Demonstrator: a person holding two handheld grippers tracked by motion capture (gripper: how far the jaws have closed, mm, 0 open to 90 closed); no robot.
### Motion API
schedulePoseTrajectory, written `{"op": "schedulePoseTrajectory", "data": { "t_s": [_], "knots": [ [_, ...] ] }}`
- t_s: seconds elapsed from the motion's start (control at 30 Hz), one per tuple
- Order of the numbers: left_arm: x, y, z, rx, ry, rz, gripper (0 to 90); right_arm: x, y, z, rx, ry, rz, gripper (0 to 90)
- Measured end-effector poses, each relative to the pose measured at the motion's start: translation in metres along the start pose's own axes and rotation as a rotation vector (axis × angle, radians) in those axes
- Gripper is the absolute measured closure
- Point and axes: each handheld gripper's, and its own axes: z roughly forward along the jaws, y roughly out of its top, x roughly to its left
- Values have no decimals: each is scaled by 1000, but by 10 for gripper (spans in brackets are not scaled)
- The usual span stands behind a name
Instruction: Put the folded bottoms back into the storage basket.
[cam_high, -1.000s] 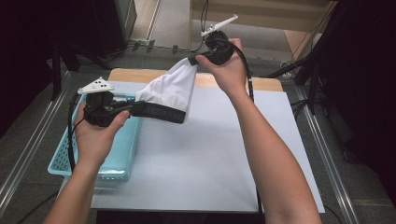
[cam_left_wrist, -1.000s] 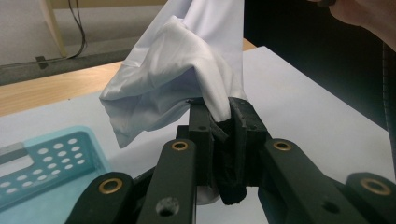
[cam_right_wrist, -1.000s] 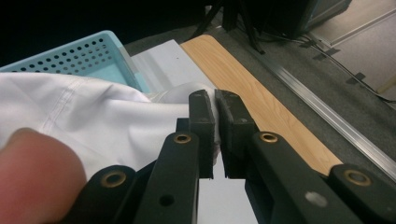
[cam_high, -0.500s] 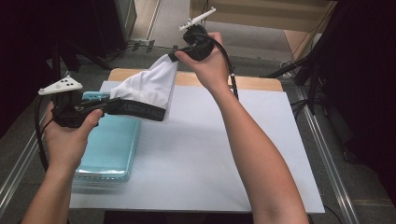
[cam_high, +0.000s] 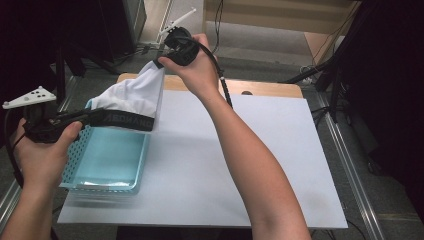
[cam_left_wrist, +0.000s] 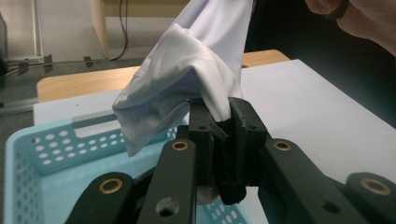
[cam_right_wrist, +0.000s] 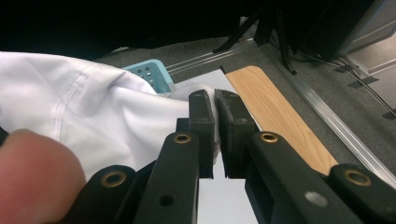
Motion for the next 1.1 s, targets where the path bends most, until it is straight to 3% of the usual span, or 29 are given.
{"op": "schedulePoseTrajectory", "data": {
  "t_s": [0.23,0.53,0.9,1.1],
  "knots": [
    [15,-7,-14,-5,25,-12,799,14,12,21,5,23,-19,835],
    [34,-21,-18,1,40,-41,799,23,17,48,29,45,-35,834],
    [53,-50,-9,28,46,-77,799,27,6,75,56,59,-46,834],
    [68,-73,-6,47,49,-119,799,29,-11,101,79,73,-30,833]
  ]
}}
